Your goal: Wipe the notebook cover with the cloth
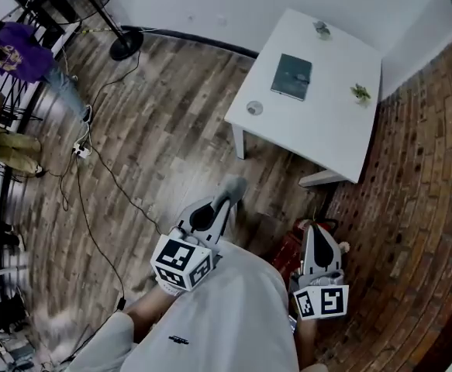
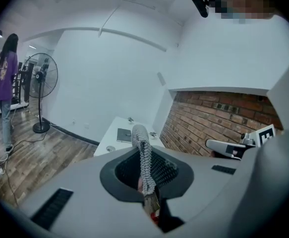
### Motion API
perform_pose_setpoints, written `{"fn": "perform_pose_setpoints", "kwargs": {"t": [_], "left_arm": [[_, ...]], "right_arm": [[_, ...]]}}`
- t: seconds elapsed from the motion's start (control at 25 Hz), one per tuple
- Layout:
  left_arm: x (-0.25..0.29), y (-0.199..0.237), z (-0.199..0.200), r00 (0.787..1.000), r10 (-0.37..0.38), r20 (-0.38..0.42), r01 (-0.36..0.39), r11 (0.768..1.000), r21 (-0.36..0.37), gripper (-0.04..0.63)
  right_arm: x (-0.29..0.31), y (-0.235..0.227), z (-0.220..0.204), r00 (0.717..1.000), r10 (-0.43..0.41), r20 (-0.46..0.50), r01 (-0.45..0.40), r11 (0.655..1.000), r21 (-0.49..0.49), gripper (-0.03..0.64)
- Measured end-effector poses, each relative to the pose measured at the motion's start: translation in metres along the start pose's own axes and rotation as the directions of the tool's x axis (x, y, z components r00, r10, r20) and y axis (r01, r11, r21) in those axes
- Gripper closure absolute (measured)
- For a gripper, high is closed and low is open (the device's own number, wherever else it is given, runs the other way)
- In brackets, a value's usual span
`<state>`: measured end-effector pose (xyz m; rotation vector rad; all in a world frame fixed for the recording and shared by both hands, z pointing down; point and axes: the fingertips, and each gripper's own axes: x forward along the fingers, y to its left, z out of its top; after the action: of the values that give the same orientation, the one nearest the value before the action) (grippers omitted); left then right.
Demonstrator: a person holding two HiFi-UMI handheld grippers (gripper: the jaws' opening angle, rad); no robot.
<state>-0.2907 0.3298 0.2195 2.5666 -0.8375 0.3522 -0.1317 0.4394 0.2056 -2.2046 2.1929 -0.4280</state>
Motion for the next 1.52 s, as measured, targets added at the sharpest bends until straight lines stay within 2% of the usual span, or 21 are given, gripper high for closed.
{"fn": "perform_pose_setpoints", "kwargs": {"t": [0.36,0.64,0.92,1.12,1.36,1.52], "left_arm": [[0.1,0.093,0.079,0.998,-0.028,-0.055,0.027,0.999,-0.023,0.566],[0.153,0.143,0.123,0.998,-0.033,-0.053,0.032,0.999,-0.017,0.566],[0.183,0.149,0.143,0.998,-0.034,-0.058,0.033,0.999,-0.023,0.566],[0.209,0.144,0.149,0.998,0.004,-0.062,-0.005,1.0,-0.017,0.566],[0.236,0.132,0.144,0.992,0.038,-0.118,-0.043,0.998,-0.039,0.566],[0.258,0.121,0.149,0.991,0.048,-0.127,-0.052,0.998,-0.034,0.566]], "right_arm": [[0.147,-0.024,0.047,0.998,-0.038,-0.049,0.038,0.999,0.004,0.612],[0.22,-0.036,0.07,0.999,-0.015,-0.04,0.016,1.0,0.024,0.612],[0.258,-0.052,0.084,0.999,0.01,-0.049,-0.009,1.0,0.019,0.612],[0.276,-0.083,0.088,0.998,0.043,-0.047,-0.042,0.999,0.014,0.612],[0.292,-0.114,0.091,0.993,0.094,-0.065,-0.092,0.995,0.029,0.612],[0.304,-0.131,0.091,0.988,0.133,-0.073,-0.131,0.991,0.037,0.612]]}}
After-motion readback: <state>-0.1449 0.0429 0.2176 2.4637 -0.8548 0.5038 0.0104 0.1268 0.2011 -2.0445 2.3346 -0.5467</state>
